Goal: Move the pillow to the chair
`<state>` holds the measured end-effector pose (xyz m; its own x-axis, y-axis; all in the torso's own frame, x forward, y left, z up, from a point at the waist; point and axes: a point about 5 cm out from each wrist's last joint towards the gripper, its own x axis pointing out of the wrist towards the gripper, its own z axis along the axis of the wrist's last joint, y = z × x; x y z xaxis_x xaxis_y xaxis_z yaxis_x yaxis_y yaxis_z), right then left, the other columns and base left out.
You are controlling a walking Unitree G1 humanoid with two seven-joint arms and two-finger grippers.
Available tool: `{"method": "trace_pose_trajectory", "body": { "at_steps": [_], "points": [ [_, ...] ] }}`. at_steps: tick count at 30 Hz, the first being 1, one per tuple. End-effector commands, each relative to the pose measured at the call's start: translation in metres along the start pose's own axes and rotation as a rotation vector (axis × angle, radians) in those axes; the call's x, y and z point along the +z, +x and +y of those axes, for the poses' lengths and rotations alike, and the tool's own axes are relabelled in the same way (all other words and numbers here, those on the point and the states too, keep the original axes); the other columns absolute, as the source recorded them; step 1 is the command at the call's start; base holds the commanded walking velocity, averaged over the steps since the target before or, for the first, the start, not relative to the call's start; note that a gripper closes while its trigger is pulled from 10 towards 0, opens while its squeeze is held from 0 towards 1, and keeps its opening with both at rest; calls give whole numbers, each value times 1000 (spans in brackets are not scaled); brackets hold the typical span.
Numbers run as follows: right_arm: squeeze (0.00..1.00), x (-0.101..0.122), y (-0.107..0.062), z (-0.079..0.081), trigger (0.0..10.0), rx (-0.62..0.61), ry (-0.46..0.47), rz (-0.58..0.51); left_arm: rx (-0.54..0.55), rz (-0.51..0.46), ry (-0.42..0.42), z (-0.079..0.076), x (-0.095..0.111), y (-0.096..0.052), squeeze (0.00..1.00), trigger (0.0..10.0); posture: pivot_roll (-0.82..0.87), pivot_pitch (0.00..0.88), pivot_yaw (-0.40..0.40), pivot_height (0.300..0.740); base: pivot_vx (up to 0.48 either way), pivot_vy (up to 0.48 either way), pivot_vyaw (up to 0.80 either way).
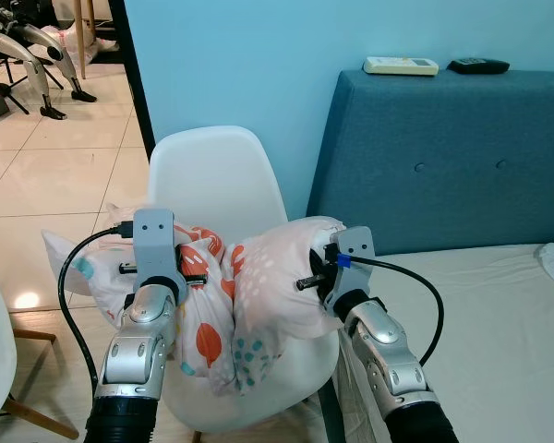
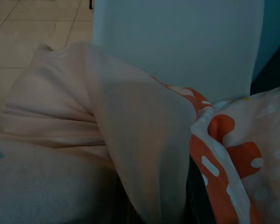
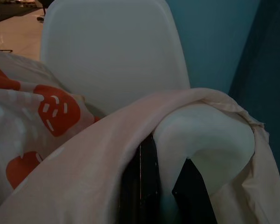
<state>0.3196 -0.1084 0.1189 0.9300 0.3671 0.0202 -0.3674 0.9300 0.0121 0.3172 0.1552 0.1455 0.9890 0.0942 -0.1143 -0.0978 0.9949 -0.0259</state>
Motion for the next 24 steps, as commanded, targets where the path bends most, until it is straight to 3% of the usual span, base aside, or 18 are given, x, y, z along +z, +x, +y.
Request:
{"method": "trace_pose_trajectory", "body": {
  "at_steps": [1,6,21,24],
  "points": [
    [0,3,4,7,10000,41,-8,-6,-6,-63,8,-3,11,-2,0,10000,61,84,-20,676,0,0,0],
    [0,2,3,7,10000,47,-9,-8,12,-42,16,0,7,-2,0,10000,61,87,-21,651,0,0,0],
    [0,0,3,5,10000,29,-13,11,-14,-36,27,-3,8,-3,0,10000,68,102,-18,651,0,0,0],
    [0,-2,1,5,10000,30,0,11,-22,-36,32,-4,8,-3,0,10000,70,104,-15,631,0,0,0]
  ]
}}
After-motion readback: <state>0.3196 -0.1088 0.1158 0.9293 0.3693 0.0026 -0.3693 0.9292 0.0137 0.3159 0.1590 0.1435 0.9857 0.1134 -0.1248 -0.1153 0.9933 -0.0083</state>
